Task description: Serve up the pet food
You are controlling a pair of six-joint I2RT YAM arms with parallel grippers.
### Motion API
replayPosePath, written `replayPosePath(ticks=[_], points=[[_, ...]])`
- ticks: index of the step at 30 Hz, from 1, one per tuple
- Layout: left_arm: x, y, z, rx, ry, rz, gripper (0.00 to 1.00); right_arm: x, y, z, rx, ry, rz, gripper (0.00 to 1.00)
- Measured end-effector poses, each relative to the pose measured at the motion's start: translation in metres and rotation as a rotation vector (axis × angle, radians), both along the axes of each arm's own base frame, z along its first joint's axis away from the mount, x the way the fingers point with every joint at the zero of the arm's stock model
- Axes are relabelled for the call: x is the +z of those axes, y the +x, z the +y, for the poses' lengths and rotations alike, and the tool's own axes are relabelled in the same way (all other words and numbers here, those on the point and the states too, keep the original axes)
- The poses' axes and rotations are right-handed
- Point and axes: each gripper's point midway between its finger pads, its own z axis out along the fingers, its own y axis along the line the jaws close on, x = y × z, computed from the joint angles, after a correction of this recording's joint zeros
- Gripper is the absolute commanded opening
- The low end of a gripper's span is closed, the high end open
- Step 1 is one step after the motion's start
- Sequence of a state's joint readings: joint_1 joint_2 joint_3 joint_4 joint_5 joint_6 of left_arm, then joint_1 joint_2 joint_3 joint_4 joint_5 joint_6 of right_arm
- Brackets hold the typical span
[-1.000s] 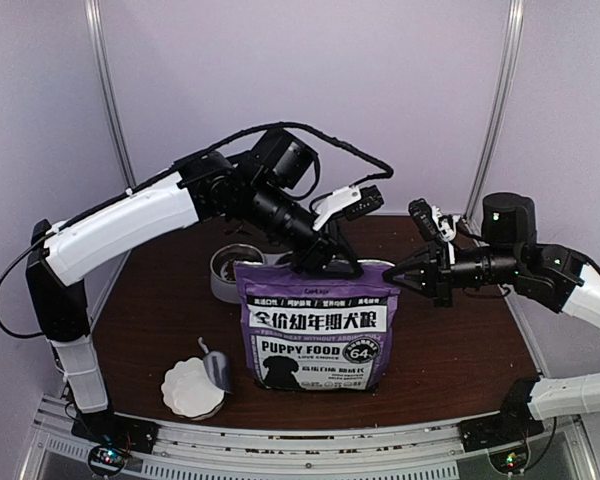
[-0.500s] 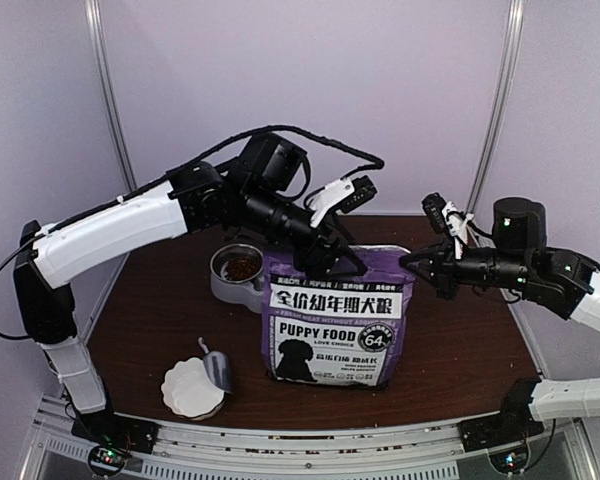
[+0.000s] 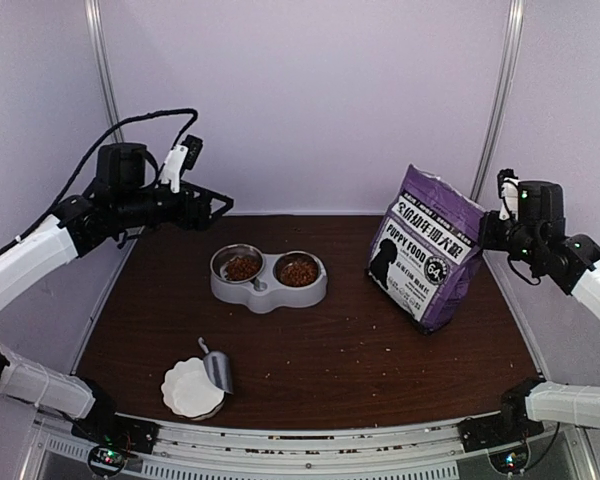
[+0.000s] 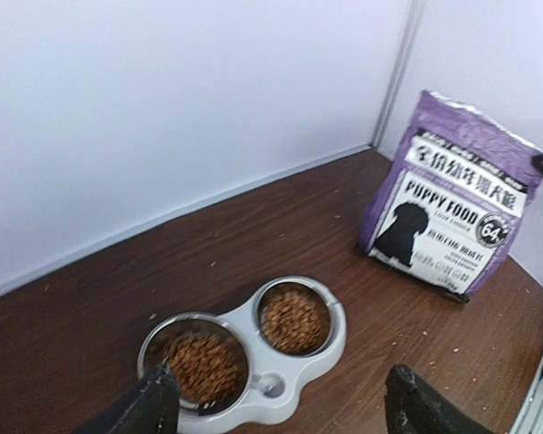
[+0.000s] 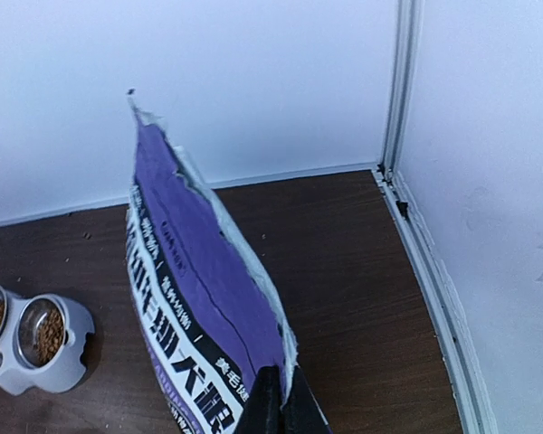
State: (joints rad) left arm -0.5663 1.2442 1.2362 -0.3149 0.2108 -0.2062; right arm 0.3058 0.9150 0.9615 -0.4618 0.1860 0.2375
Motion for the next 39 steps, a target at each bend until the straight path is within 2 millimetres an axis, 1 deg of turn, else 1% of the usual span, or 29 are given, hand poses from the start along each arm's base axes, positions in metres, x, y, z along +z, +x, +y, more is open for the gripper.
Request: replayPosePath(ticks=[2, 3, 4, 6, 7, 8, 9, 11, 14, 16, 18, 21, 25, 27, 29, 31, 33, 34, 36, 39], points=[[-0.017, 0.006, 0.037, 0.111, 0.0, 0.027, 0.87, 0.003, 0.005, -0.011, -0.056, 0.015, -0.016, 0.0], [-0.024, 0.007, 0.051, 0.155, 0.001, 0.038, 0.87, 0.004, 0.007, -0.016, -0.082, 0.022, -0.026, 0.03], [-0.032, 0.007, 0.068, 0.209, 0.001, 0.049, 0.88, 0.005, 0.01, -0.019, -0.102, 0.027, -0.034, 0.13], [-0.042, 0.006, 0.098, 0.301, -0.004, 0.061, 0.9, 0.006, 0.013, -0.023, -0.126, 0.038, -0.049, 0.37], [-0.045, 0.005, 0.11, 0.341, -0.01, 0.062, 0.9, 0.006, 0.014, -0.024, -0.131, 0.041, -0.054, 0.51], [-0.049, 0.004, 0.125, 0.389, -0.017, 0.065, 0.91, 0.006, 0.015, -0.024, -0.13, 0.039, -0.061, 0.61], [-0.053, 0.003, 0.141, 0.44, -0.023, 0.063, 0.92, 0.004, 0.016, -0.023, -0.125, 0.043, -0.064, 0.68], [-0.064, 0.001, 0.167, 0.53, -0.027, 0.075, 0.92, 0.0, 0.017, -0.02, -0.111, 0.048, -0.062, 0.79], [-0.084, 0.0, 0.19, 0.615, -0.022, 0.112, 0.92, -0.006, 0.017, -0.017, -0.085, 0.042, -0.055, 0.9], [-0.1, 0.0, 0.202, 0.66, -0.014, 0.144, 0.92, -0.007, 0.016, -0.016, -0.077, 0.04, -0.055, 0.94], [-0.105, 0.001, 0.207, 0.677, -0.011, 0.155, 0.93, -0.002, 0.013, -0.017, -0.074, 0.039, -0.069, 0.97], [-0.115, 0.002, 0.223, 0.734, -0.01, 0.165, 0.93, 0.012, 0.005, -0.019, -0.074, 0.046, -0.114, 1.0], [-0.125, 0.002, 0.248, 0.843, -0.007, 0.147, 0.93, 0.037, -0.013, -0.028, -0.095, 0.069, -0.215, 1.0], [-0.135, -0.003, 0.263, 0.917, 0.009, 0.129, 0.93, 0.041, -0.023, -0.033, -0.111, 0.081, -0.273, 1.0], [-0.147, -0.01, 0.276, 0.978, 0.035, 0.113, 0.93, 0.035, -0.031, -0.037, -0.122, 0.083, -0.311, 1.0], [-0.159, -0.016, 0.286, 1.024, 0.068, 0.087, 0.93, 0.022, -0.036, -0.041, -0.131, 0.074, -0.337, 1.0], [-0.169, -0.023, 0.293, 1.056, 0.103, 0.049, 0.96, 0.002, -0.038, -0.044, -0.141, 0.055, -0.345, 1.0], [-0.173, -0.025, 0.296, 1.066, 0.118, 0.023, 0.97, -0.011, -0.039, -0.046, -0.148, 0.044, -0.352, 1.0], [-0.184, -0.032, 0.303, 1.089, 0.152, -0.026, 0.98, -0.035, -0.04, -0.049, -0.16, 0.019, -0.355, 1.0], [-0.202, -0.035, 0.308, 1.102, 0.204, -0.052, 0.98, -0.063, -0.04, -0.052, -0.174, -0.015, -0.368, 1.0]])
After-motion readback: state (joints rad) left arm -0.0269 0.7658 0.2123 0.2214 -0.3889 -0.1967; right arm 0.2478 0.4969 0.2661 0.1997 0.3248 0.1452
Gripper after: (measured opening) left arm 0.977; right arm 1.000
